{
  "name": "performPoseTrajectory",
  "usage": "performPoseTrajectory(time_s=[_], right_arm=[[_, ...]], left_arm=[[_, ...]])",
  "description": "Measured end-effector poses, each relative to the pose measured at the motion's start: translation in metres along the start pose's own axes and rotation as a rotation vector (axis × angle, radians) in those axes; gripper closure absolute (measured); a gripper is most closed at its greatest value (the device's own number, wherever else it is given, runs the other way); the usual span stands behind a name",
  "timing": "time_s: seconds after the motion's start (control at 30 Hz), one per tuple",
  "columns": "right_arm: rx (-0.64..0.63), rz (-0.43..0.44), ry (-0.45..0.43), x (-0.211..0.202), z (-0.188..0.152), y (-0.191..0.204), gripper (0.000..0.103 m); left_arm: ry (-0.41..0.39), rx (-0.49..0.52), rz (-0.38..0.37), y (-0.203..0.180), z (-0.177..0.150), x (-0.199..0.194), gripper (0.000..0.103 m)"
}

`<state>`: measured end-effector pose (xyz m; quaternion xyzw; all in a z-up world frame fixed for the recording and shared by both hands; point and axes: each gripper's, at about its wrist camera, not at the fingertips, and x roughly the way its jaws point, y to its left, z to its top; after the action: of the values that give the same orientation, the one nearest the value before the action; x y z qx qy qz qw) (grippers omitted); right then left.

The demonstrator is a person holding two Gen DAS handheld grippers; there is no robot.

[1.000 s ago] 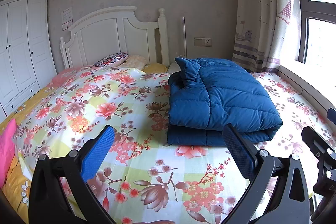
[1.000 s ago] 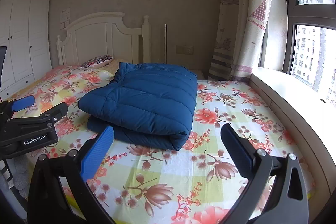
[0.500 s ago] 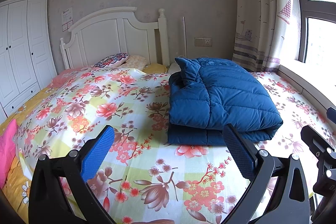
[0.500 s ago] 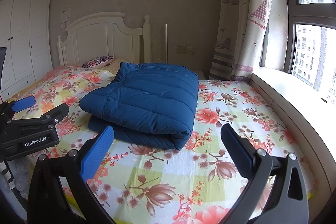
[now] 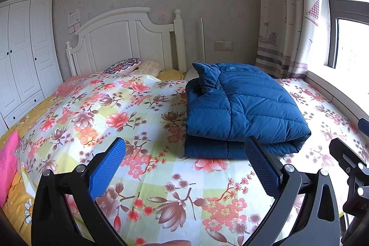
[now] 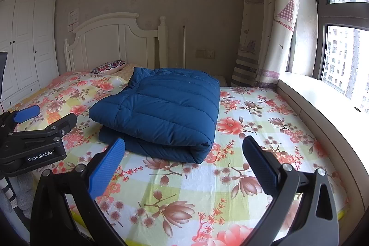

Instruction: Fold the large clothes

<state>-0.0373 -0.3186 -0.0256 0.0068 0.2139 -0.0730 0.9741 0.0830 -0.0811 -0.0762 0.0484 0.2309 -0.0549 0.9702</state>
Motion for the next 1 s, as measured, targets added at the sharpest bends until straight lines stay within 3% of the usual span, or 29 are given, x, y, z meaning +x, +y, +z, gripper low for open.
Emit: performPoseTrajectory(time_s=[1.0], right_arm=[[0.0,0.011,0.008,0.0027,-0.003,0.0014,0.002]], left_arm=[[-0.01,0.015,0.003,-0.0014,-0.0007,-0.0034,0.004]])
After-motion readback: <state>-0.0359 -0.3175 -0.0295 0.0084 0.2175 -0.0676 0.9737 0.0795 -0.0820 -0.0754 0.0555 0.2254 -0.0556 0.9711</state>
